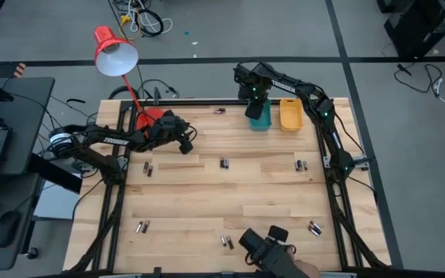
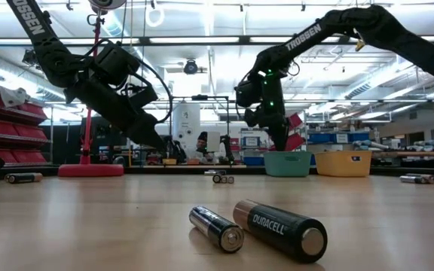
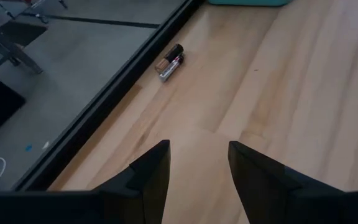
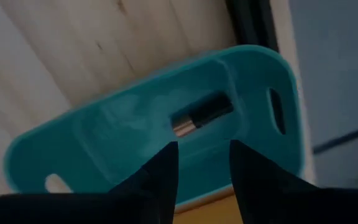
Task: Sort batteries
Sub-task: Put the black battery into the green bin
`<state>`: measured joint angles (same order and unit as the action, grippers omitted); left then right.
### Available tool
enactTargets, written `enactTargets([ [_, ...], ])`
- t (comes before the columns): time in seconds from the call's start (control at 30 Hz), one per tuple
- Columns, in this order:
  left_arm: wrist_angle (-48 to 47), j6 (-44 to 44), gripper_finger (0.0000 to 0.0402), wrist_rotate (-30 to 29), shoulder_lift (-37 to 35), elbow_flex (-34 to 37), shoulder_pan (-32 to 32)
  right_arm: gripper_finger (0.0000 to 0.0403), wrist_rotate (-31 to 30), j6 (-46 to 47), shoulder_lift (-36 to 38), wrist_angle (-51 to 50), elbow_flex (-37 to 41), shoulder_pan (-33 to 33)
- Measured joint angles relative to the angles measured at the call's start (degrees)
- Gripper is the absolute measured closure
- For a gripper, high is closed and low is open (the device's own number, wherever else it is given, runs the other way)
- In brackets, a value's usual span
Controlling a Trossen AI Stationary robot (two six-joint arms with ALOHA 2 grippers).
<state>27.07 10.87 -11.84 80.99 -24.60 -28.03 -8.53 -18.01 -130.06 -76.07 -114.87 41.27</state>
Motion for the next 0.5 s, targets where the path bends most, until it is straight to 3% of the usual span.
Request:
enactTargets([
  [0.23, 0.0, 0.9, 0.0223, 0.0, 0.0, 0.0, 0.0, 0.0274, -13.1, -0.3, 0.0, -1.0, -1.7, -3.4],
  [0.5, 0.2, 1.2, 0.0223, -1.6, 0.0, 0.0, 0.0, 0.0274, -10.2, -5.9, 0.0, 3.3, -5.2, -4.4],
])
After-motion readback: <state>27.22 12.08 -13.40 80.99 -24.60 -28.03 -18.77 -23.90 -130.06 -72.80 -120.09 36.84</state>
